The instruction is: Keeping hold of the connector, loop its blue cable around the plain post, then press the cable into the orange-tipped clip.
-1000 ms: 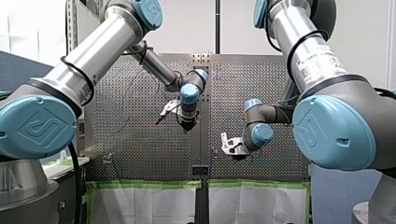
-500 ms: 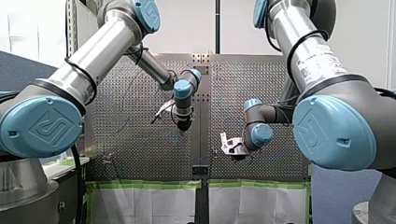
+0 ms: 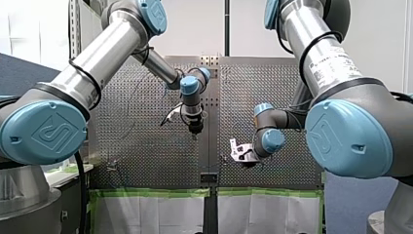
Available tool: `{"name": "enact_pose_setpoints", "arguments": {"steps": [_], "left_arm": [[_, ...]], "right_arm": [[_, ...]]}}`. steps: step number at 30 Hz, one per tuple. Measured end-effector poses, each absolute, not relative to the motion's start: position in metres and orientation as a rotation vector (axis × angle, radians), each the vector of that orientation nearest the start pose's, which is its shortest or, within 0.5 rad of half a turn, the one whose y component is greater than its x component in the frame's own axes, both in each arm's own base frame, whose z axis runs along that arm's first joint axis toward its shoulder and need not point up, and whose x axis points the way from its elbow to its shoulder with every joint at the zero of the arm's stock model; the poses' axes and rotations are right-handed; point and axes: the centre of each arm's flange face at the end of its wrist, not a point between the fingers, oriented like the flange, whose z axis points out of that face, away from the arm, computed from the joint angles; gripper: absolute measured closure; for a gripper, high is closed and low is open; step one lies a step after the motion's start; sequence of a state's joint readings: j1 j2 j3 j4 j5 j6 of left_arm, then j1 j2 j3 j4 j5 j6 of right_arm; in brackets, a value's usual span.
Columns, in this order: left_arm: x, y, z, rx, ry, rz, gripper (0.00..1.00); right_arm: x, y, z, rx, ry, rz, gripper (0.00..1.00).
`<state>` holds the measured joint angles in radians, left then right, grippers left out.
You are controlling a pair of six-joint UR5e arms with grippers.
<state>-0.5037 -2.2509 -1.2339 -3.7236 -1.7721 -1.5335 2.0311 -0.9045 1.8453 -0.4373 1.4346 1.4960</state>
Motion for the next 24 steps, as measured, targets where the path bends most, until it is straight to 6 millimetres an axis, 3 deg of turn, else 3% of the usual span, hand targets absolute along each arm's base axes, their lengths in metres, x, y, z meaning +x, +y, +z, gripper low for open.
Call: {"name": "enact_pose_setpoints", "arguments": {"steps": [9, 24], "left_arm": [[0.480, -0.392, 0.198, 0.624, 2.494, 0.105, 0.01], [0.493, -0.395, 0.201, 0.591, 2.447, 0.086, 0.01]], "right_arm": [[0.367, -0.412, 0.045, -2.842, 1.476, -1.680, 1.00], [0.368, -0.411, 0.045, -2.844, 1.472, -1.682, 1.00]]}}
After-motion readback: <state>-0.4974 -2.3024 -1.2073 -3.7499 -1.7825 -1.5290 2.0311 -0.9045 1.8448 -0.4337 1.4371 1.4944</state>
